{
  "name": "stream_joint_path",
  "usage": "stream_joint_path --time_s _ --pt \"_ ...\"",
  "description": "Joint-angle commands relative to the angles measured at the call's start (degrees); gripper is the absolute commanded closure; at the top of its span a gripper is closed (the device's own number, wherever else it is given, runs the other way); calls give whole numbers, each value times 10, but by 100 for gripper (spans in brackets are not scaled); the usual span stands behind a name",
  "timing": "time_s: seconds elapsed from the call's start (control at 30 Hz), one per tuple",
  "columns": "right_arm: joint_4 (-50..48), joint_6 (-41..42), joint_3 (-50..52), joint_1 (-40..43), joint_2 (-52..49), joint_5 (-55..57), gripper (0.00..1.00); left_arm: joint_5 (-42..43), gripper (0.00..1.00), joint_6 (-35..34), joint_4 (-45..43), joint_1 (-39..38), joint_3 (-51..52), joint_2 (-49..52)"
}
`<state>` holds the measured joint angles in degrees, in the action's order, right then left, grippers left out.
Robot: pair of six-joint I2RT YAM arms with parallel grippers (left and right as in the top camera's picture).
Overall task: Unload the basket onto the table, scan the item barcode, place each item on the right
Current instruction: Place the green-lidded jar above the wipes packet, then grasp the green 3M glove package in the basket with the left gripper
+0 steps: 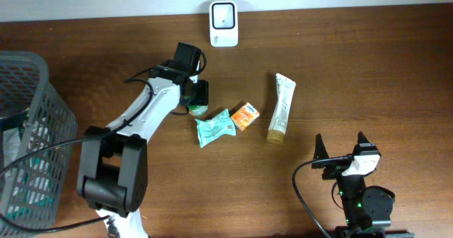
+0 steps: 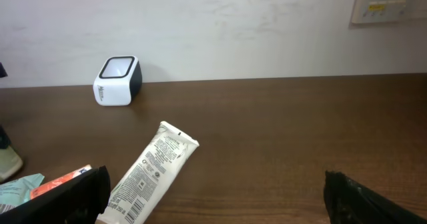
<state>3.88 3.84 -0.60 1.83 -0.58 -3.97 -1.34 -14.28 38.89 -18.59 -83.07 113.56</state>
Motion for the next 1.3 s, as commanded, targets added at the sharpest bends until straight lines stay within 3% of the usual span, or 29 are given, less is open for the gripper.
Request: stream_joint_path --time_s 0.0,0.03,0.23,0.33,0.4,0.53,0.63,0.8,0.97,1.07,1.13,1.27 --pt "2 -4 3 -3 4 1 2 -3 6 7 2 -2 -6 14" --pt "2 -4 3 -3 4 1 2 4 0 7 2 -2 -8 14" --pt "2 -4 3 -3 4 1 2 5 1 59 71 28 -135 -81" --pt "3 -4 3 -3 4 1 2 -1 1 137 93 59 -175 -152" --pt "2 -4 3 -3 4 1 2 -30 1 139 119 104 -175 -207" --pt "2 -4 3 -3 4 1 2 -93 1 80 196 286 -175 -287" --pt "2 -4 3 -3 4 1 2 -90 4 74 208 430 -171 -282" --pt "2 -4 3 -3 4 1 2 -90 4 75 205 553 -165 -238" --pt "2 -4 3 -3 4 1 2 -90 4 81 152 597 -66 -203" --pt "3 -4 3 -3 4 1 2 -57 1 166 60 610 33 -199" --pt "2 -4 3 -3 4 1 2 -6 1 184 47 624 36 -177" --pt "2 -4 3 -3 4 1 2 1 0 209 38 632 36 -137"
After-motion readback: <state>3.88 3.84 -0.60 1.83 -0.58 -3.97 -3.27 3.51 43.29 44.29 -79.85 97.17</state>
